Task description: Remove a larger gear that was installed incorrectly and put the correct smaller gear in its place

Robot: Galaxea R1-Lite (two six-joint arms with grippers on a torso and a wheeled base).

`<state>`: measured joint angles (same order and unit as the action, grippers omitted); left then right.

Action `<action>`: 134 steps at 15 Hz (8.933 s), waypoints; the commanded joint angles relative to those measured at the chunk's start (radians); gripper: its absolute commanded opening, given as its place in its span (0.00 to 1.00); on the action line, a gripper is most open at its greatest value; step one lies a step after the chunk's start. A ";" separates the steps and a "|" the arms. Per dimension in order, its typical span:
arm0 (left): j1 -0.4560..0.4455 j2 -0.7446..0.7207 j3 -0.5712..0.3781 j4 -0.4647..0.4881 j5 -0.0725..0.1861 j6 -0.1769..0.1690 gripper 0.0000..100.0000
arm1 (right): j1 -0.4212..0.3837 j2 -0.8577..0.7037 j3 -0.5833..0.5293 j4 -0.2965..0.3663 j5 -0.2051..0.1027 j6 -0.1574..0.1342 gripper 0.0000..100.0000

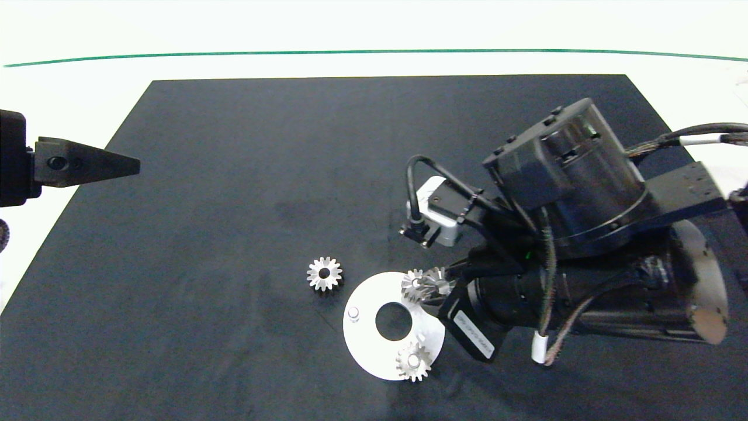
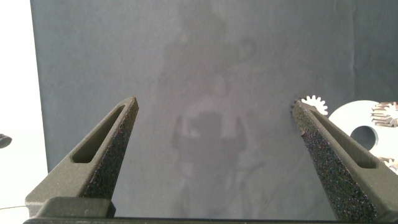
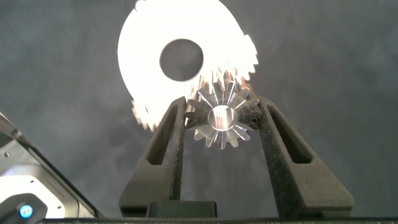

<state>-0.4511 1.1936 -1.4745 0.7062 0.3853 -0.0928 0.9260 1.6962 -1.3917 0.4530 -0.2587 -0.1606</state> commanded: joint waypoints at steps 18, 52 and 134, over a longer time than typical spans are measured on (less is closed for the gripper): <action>0.000 0.000 0.000 0.004 0.003 -0.001 1.00 | 0.094 0.303 -0.225 -0.008 0.003 0.012 0.31; 0.000 0.001 0.006 0.004 0.003 0.004 1.00 | 0.086 0.318 -0.216 -0.037 -0.001 0.038 0.31; -0.043 -0.002 0.016 0.004 0.003 0.002 1.00 | 0.088 0.382 -0.224 -0.185 -0.059 0.036 1.00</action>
<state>-0.4934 1.1919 -1.4585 0.7066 0.3857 -0.0894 1.0151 2.0821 -1.6160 0.2674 -0.3151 -0.1234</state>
